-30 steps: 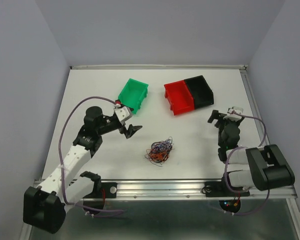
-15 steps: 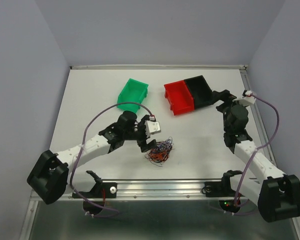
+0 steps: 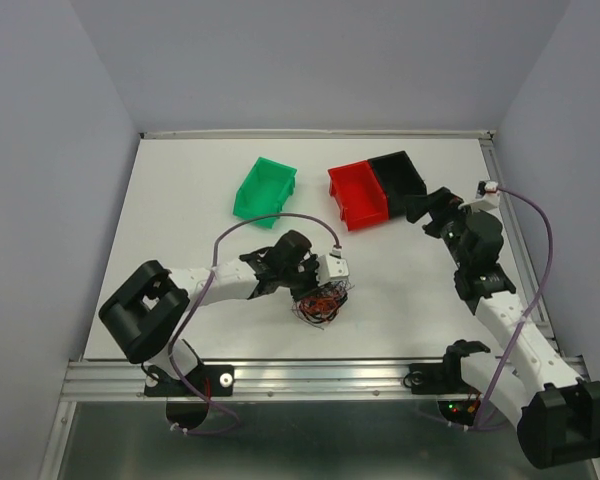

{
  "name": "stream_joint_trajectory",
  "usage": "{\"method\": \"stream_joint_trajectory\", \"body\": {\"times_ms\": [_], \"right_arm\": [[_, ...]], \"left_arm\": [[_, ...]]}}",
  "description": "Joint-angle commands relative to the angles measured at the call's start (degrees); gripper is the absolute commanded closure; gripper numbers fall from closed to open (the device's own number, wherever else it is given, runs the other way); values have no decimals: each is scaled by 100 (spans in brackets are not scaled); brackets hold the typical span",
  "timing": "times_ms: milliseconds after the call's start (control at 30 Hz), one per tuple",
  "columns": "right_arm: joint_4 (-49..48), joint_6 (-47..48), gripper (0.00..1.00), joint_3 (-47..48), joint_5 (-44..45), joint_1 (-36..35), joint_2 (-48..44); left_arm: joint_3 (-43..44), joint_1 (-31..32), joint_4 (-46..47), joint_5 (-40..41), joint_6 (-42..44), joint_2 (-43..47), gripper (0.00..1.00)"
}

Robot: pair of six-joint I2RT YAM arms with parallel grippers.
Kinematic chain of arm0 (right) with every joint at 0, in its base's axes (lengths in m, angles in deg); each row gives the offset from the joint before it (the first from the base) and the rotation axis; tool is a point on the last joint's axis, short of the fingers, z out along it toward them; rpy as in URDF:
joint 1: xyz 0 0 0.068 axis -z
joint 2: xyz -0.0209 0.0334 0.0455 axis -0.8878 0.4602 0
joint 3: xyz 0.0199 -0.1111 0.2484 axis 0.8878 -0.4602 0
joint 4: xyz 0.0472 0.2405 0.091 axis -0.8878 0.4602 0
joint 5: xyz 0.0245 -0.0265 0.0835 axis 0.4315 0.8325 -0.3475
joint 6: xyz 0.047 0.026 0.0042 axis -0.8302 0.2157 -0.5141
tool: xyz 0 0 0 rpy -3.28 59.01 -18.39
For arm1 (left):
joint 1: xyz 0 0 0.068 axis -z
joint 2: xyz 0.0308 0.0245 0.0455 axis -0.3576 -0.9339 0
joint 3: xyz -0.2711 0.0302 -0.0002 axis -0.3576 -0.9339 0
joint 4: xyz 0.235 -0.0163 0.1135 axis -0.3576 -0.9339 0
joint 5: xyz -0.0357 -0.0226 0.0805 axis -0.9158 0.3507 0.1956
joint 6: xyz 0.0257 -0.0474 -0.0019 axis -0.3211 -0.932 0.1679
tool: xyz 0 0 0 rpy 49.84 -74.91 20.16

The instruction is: Untangle the cables

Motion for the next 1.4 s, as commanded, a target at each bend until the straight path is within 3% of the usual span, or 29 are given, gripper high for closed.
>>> {"method": "stream_joint_trajectory", "body": {"times_ms": [0,67,167,367,467,767,900,1000,1067,1233,1300,1367], "right_arm": [[25,399,0,99,-1302,-27,124],[16,452,4,178,-1977,-27,395],[7,513,6,274,-2604,-54,765],[-151,750,10,512,-2860,-772,1530],[-509,891,10,469,-2886,-1142,1610],[-1697,751,13,29,-3282,-1345,1803],[-1883,768,32,2,-3212,-1486,1987],[-1891,768,33,37,-3220,-1574,2145],[-1891,759,42,99,-3211,-1644,2251],[-1708,680,99,160,-2888,-1706,2269],[-1366,742,99,99,-2107,-1706,1945],[-1189,751,99,20,-1371,-1706,1533]], "left_arm": [[163,18,131,353,-34,163,82],[110,-25,333,607,-147,338,100],[101,-297,519,618,-297,637,100],[434,-799,897,153,-649,990,100],[715,-852,1029,-146,-719,833,100],[1524,-861,818,-454,-1018,322,100],[1595,-861,792,-587,-1062,374,100],[1403,-887,1001,-569,-1123,541,100],[1306,-922,1117,-551,-1194,699,100],[929,-1168,1661,114,-1545,1147,100],[735,-1325,1889,955,-1677,1436,100],[541,-1493,2092,1205,-1852,1709,100]]}}
